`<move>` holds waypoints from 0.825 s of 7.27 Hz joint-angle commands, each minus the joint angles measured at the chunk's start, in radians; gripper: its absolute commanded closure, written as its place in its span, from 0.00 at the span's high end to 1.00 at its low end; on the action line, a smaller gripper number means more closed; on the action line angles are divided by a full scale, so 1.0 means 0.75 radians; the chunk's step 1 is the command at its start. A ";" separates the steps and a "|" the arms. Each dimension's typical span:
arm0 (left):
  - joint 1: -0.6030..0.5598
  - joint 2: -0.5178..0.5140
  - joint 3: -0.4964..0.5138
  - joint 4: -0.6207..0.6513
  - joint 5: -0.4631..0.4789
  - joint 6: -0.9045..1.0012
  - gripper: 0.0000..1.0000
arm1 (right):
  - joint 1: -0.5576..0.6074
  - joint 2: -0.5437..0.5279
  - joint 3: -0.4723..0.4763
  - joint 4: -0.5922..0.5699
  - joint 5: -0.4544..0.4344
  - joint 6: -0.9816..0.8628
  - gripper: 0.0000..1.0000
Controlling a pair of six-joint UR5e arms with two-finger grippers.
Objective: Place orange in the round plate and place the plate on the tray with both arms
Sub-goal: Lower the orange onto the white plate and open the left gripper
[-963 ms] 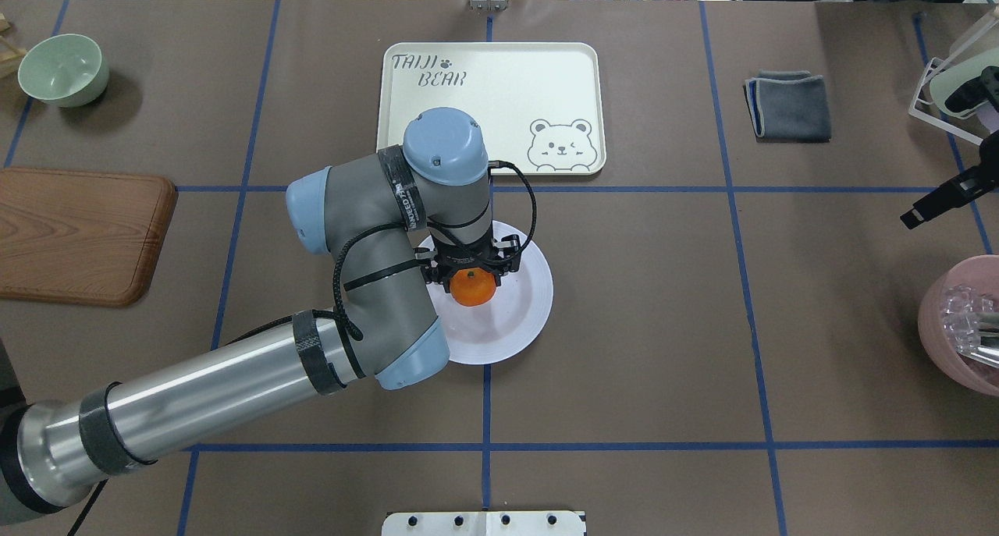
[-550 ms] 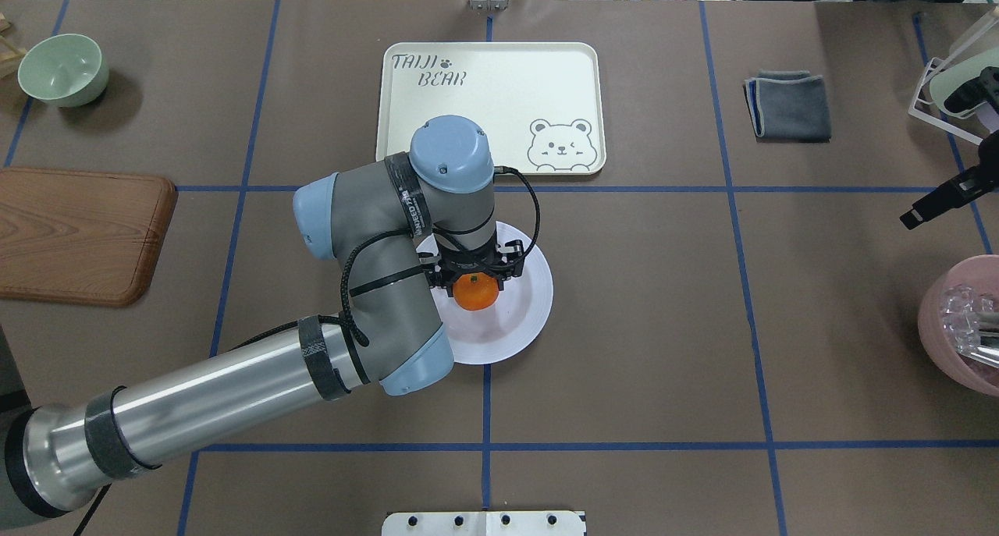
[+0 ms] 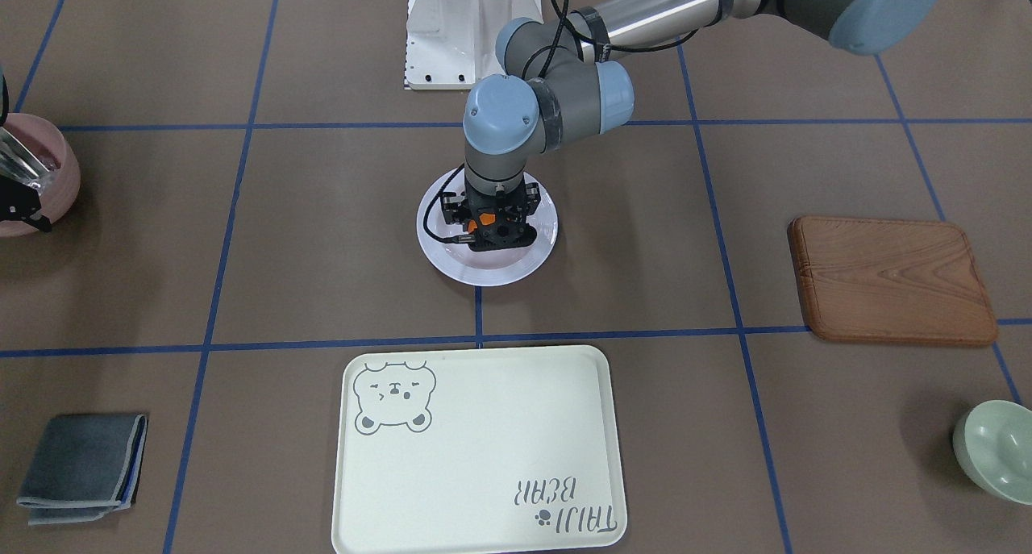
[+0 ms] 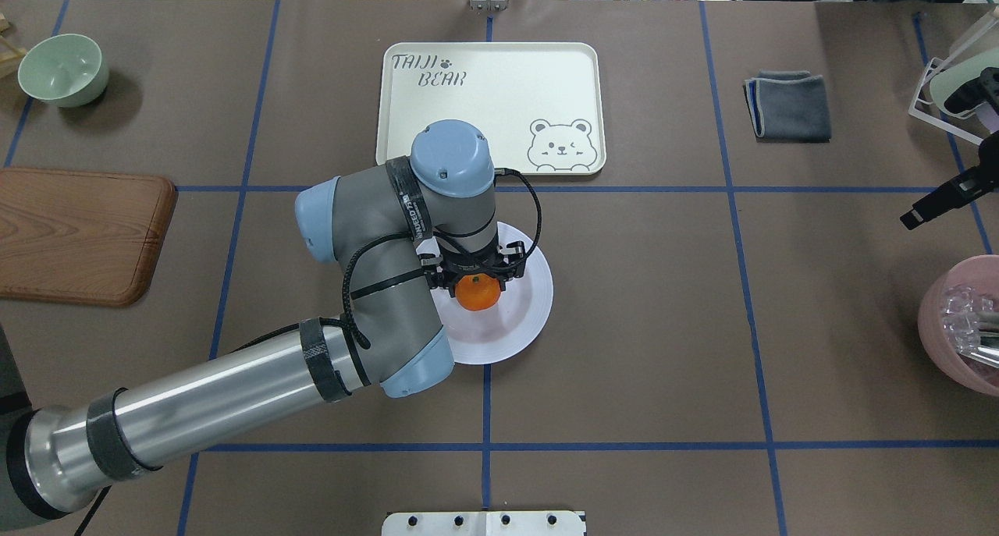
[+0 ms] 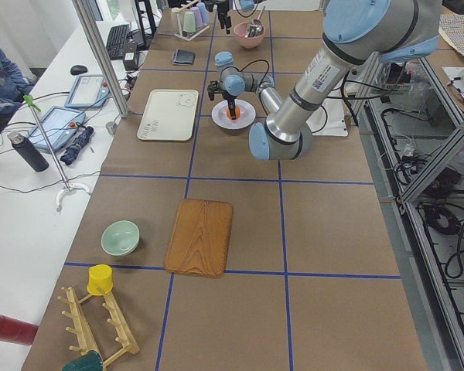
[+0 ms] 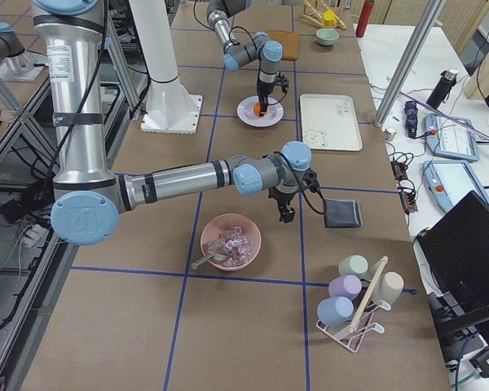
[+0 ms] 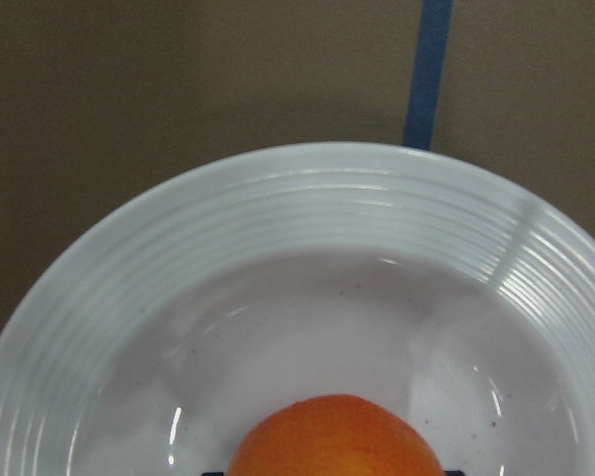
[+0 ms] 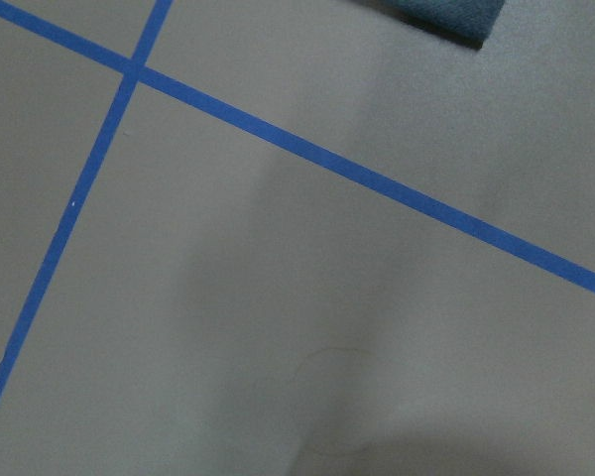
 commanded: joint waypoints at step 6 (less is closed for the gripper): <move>-0.068 0.115 -0.220 0.023 0.024 -0.010 0.98 | -0.082 0.128 0.007 0.004 0.000 0.326 1.00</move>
